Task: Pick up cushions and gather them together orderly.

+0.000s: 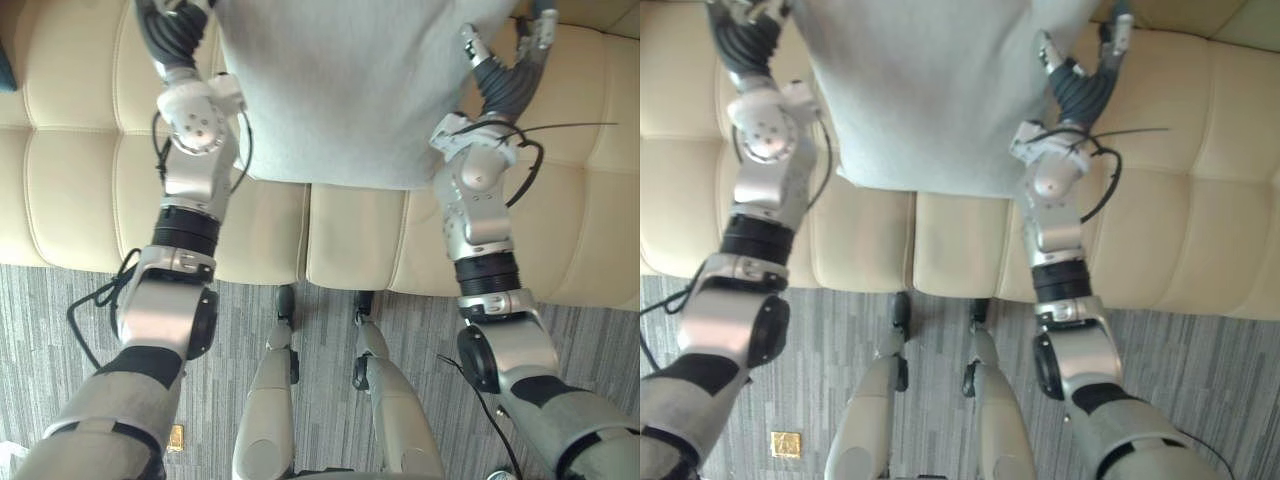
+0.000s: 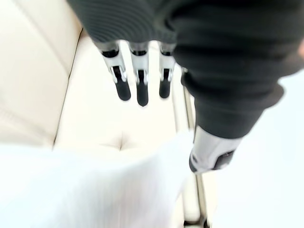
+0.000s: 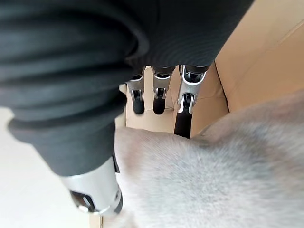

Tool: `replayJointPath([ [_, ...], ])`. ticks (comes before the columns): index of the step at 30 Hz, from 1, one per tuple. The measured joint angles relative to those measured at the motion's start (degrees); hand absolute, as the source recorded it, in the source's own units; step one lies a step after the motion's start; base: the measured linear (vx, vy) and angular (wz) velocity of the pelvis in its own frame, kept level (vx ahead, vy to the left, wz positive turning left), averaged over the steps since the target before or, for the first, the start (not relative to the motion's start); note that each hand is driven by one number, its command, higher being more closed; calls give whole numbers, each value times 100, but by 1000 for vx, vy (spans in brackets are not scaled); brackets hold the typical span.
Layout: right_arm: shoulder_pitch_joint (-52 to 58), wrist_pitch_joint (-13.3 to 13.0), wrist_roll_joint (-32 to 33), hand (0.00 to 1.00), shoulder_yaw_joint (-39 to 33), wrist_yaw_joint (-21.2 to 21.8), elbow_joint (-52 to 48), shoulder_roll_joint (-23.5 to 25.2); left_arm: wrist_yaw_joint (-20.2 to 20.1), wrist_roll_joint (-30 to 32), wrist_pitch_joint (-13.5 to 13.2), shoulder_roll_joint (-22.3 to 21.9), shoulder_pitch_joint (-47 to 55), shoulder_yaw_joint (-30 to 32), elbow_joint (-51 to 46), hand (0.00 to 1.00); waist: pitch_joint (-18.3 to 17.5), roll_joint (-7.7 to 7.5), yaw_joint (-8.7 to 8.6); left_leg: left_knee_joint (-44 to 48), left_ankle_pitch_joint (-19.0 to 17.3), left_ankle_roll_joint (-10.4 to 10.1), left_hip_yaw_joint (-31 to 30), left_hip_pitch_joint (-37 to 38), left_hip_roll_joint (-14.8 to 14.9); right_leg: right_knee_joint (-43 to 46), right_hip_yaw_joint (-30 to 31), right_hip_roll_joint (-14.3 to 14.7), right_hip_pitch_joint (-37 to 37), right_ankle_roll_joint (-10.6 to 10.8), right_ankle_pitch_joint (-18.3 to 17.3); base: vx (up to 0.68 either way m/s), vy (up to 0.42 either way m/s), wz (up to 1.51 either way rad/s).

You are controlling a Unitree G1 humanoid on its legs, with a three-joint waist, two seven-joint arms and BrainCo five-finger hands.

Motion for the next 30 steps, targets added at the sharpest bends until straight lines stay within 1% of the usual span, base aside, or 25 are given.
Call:
replayJointPath([
  [1, 4, -6, 56, 0, -13, 22, 0, -78, -29, -45, -2, 61, 0, 68, -4, 0, 0, 0, 0, 0, 1, 0, -4, 13, 1, 0, -3, 0, 14, 0, 0, 28, -3, 4],
  [3, 69, -42, 305, 0, -129, 198, -1, -345, -101, -277, -9, 315, 84, 377, -67, 0, 2, 3, 9, 0, 3, 2, -6, 108, 0, -1, -6, -3, 105, 0, 0, 38, 4, 2],
  [5, 219, -46, 431, 0, -226, 294, -2, -406, -148, -381, -29, 408, 263, 559, -153, 0, 2, 4, 13, -2, 3, 3, -6, 207, 4, -2, -4, -1, 211, 0, 0, 46, 7, 0],
  [6, 480, -60, 584, 0, -265, 399, -18, -500, -258, -563, -73, 496, 593, 785, -310, 0, 3, 4, 18, -3, 2, 3, -9, 350, 6, -2, 1, -2, 356, 0, 0, 44, 7, 1],
  [9, 958, -102, 685, 0, -466, 523, -138, -532, -347, -705, -142, 531, 1207, 1091, -609, 0, 2, 4, 33, -5, 1, 4, -20, 483, 4, -3, 6, -4, 491, 0, -1, 50, 9, 2],
  [11, 1680, -110, 767, 0, -627, 689, -163, -538, -492, -882, -161, 497, 2128, 1339, -940, 0, 1, 5, 56, -32, 1, 4, -41, 646, 2, -4, 9, -2, 646, -1, -2, 36, 9, 3],
  [12, 1832, -108, 768, 0, -638, 715, -189, -537, -501, -893, -163, 471, 2319, 1372, -1011, 0, 1, 4, 64, -44, 1, 4, -40, 685, 3, -4, 11, -2, 678, -1, -4, 34, 8, 0],
  [13, 2373, -101, 766, 0, -660, 814, -441, -519, -575, -897, -167, 279, 2890, 1523, -1306, 0, 0, 4, 93, -67, -3, 6, -35, 790, 1, -6, 19, -2, 767, 1, -12, 36, 8, 1],
  [15, 3363, -98, 711, 0, -665, 1088, -828, -385, -710, -854, -173, -185, 3925, 1581, -1751, 0, -8, -1, 124, -90, -15, 18, -56, 994, -26, -7, 16, -18, 992, -4, -119, 37, 8, 10],
  [16, 3577, -97, 680, 0, -671, 1155, -865, -321, -750, -825, -171, -319, 4158, 1562, -1796, 0, -26, -13, 120, -91, -16, 18, -71, 1040, -48, -7, 15, -37, 1053, -19, -181, 35, 7, 22],
  [17, 4101, -94, 626, 0, -678, 1271, -970, -135, -853, -818, -164, -670, 4732, 1468, -1953, 0, -55, -45, 109, -97, -32, 30, -83, 1187, -113, -8, 35, -101, 1231, -89, -414, 31, 4, 17],
  [18, 4551, -74, 503, 0, -685, 1417, -993, 80, -998, -812, -153, -994, 5299, 1390, -2062, 0, -87, -32, 110, -110, -103, 57, -117, 1306, -116, -8, 36, -99, 1342, -51, -486, 18, -2, 12],
  [19, 4688, -60, 437, 0, -686, 1472, -993, 171, -1066, -801, -147, -1085, 5512, 1346, -2087, 0, -110, -36, 109, -114, -115, 52, -124, 1345, -119, -8, 31, -97, 1379, -48, -547, 3, -6, 4],
  [20, 5116, -22, 367, 0, -708, 1597, -985, 408, -1223, -728, -103, -1314, 6058, 1145, -2076, 0, -280, -42, 110, -166, -116, 47, -129, 1410, -135, -8, 10, -87, 1430, -92, -598, 11, -10, 10],
  [21, 5546, 26, 214, 0, -761, 1720, -947, 596, -1430, -628, -49, -1470, 6505, 963, -2058, 0, -472, -38, 109, -214, -112, 48, -143, 1459, -130, -8, -20, -82, 1475, -68, -617, 21, -8, 11],
  [22, 5697, 40, 142, 0, -801, 1764, -911, 669, -1520, -575, -19, -1517, 6652, 891, -2027, 0, -515, -39, 109, -241, -112, 47, -146, 1538, -126, -7, -29, -79, 1541, -51, -629, 49, -5, 12],
  [23, 6043, 71, -32, 0, -892, 1878, -687, 841, -1757, -456, 19, -1604, 6987, 738, -1782, 0, -682, -28, 108, -264, -116, 42, -161, 1704, -119, -6, -108, -78, 1710, -35, -686, 71, 9, 11],
  [24, 6286, 115, -47, 0, -891, 1942, -431, 934, -1934, -355, 87, -1701, 7172, 706, -1484, 0, -899, -31, 79, -278, -132, 24, -177, 1797, -116, -6, -153, -81, 1822, -56, -758, 60, 11, 12],
  [25, 6371, 125, -48, 0, -891, 1964, -346, 965, -1968, -335, 105, -1733, 7222, 700, -1384, 0, -977, -35, 76, -282, -138, 24, -181, 1829, -117, 0, -163, -84, 1854, -48, -778, 82, 25, 14],
  [27, 6713, 183, -278, 0, -872, 2154, 244, 1163, -2281, -183, 165, -1903, 7421, 693, -764, 0, -1299, -38, 63, -377, -146, 18, -249, 2093, -122, 145, -271, -108, 2048, 13, -921, 78, 28, 16],
  [28, 6748, 203, -290, 0, -872, 2185, 329, 1199, -2326, -154, 180, -1918, 7430, 695, -663, 0, -1342, -33, 61, -388, -146, 18, -266, 2127, -124, 167, -284, -111, 2078, 16, -949, 59, 25, 16],
  [30, 6806, 279, -439, 0, -857, 2342, 1003, 1396, -2492, 126, 285, -1983, 7467, 700, 39, 0, -1541, -50, 57, -506, -149, 22, -276, 2393, -132, 188, -313, -137, 2286, 26, -1022, 52, 22, 8],
])
